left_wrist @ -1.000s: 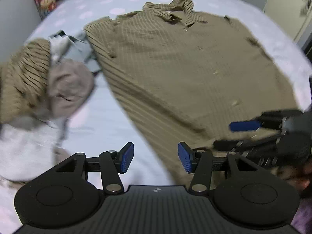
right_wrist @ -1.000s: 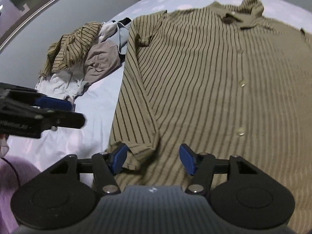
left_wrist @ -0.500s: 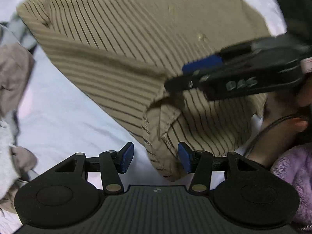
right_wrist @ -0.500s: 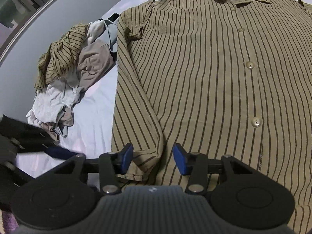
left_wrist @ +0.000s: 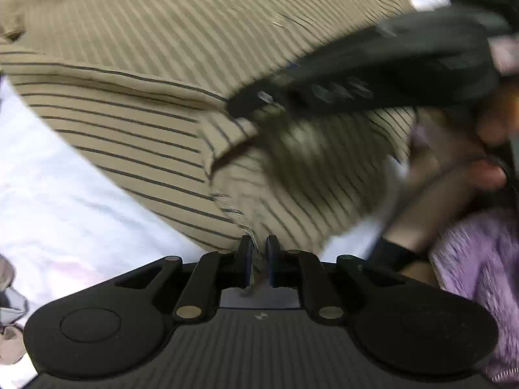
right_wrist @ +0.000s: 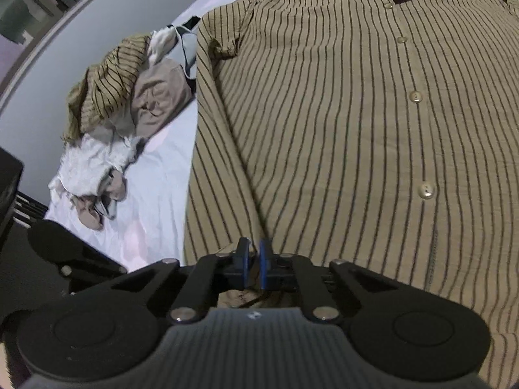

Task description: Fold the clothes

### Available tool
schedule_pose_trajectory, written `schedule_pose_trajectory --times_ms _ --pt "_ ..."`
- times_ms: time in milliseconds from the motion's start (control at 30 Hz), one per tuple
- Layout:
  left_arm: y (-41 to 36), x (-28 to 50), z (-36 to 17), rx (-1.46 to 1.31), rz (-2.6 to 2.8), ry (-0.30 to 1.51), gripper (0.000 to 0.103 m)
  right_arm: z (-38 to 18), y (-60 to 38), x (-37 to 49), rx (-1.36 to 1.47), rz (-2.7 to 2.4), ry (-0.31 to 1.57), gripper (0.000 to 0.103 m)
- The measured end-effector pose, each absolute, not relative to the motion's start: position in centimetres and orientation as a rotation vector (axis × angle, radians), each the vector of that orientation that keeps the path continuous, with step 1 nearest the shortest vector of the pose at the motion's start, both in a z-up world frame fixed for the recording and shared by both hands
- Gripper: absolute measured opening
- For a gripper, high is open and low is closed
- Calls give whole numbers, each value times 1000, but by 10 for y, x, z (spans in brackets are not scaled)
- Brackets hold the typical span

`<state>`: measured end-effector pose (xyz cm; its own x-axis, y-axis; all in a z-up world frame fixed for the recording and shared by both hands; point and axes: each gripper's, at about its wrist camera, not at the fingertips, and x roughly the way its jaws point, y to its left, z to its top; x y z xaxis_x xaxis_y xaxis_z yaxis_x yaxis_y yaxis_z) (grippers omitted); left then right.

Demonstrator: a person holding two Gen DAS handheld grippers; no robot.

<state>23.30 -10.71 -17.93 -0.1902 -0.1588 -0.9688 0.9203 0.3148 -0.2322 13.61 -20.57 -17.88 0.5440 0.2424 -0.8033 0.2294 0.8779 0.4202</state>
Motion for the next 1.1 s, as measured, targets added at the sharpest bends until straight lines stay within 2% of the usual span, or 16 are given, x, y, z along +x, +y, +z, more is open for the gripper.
schedule_pose_trajectory --times_ms 167,267,367,433,700,733,800,867,1000,1100 --pt "-106 219 -181 799 -1172 1424 8 -180 -210 130 484 -18 1034 7" --pt "-100 224 -172 764 -1160 1408 10 -177 -216 123 495 -25 1025 16" --pt "-95 230 -162 742 -1142 1382 16 -168 -220 118 508 -15 979 40" --pt "-90 234 -153 755 -1127 1350 17 -164 -219 121 509 0 963 41" --pt "-84 293 -124 851 -1004 1155 17 -179 -210 140 474 27 1031 37" --pt "-83 304 -120 871 -983 1112 17 -181 -208 141 477 32 1036 34" --pt "-83 324 -113 903 -947 1030 17 -185 -207 143 484 41 1045 17" --pt "-84 345 -108 962 -910 929 17 -187 -206 143 491 43 1053 7" --pt "-96 383 -104 1175 -876 678 18 -183 -207 140 502 54 1063 7" --pt "-108 408 -110 1368 -915 486 24 -183 -208 140 494 58 1087 7"
